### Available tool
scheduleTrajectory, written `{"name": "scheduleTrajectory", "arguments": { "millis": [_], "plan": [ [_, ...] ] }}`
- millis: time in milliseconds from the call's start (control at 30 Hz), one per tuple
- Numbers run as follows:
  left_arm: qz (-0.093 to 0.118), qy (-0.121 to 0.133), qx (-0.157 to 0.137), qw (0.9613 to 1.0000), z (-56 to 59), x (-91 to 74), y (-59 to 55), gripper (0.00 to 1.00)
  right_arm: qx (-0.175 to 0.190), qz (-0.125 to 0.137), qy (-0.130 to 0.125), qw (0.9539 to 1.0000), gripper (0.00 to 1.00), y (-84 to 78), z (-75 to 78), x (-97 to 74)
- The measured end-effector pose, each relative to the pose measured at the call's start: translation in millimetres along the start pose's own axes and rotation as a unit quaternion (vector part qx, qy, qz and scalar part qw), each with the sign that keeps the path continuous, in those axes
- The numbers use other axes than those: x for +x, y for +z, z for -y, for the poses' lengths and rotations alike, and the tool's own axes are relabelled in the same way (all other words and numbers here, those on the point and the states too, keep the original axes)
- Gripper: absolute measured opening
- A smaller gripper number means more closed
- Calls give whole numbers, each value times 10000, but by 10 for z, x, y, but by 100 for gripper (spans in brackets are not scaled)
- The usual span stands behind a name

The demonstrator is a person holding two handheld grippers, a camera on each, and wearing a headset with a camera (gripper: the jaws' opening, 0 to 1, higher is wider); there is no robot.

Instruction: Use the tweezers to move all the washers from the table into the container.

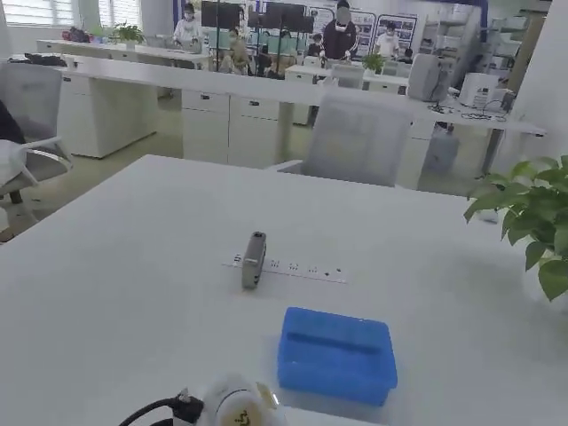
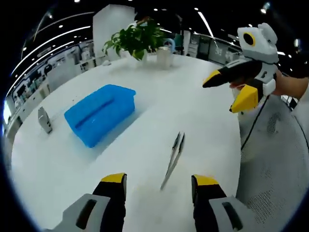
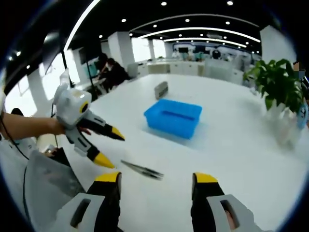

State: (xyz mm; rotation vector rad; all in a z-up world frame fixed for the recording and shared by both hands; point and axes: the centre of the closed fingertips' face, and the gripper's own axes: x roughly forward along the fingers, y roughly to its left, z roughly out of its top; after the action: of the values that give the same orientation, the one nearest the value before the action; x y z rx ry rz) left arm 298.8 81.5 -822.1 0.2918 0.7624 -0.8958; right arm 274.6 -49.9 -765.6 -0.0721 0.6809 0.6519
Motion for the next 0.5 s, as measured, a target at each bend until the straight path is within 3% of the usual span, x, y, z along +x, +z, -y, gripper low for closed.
{"name": "scheduleTrajectory", "arguments": {
  "millis": [100,167,200,233,267,300,367,500],
  "plan": [
    [309,239,-582,9975,-40,-184,68,74,139,169,-15,9998,67,79,13,-48],
    [453,575,-775,9943,-118,-331,78,81,217,388,-60,9990,75,146,31,-77],
    [504,709,-891,9922,-138,-396,78,86,226,451,-81,9987,80,162,37,-90],
    [628,881,-1121,9878,-165,-498,87,88,242,459,-104,9986,83,158,35,-107],
    [694,912,-1188,9863,-166,-530,97,90,243,455,-104,9986,84,154,32,-112],
    [860,992,-1385,9816,-163,-619,118,93,246,477,-118,9985,84,150,29,-130],
    [1021,1179,-1564,9753,-160,-768,123,99,243,570,-215,9978,89,160,45,-161],
    [978,1527,-1546,9712,-128,-981,57,99,198,636,-313,9973,96,158,73,-209]
  ]
}}
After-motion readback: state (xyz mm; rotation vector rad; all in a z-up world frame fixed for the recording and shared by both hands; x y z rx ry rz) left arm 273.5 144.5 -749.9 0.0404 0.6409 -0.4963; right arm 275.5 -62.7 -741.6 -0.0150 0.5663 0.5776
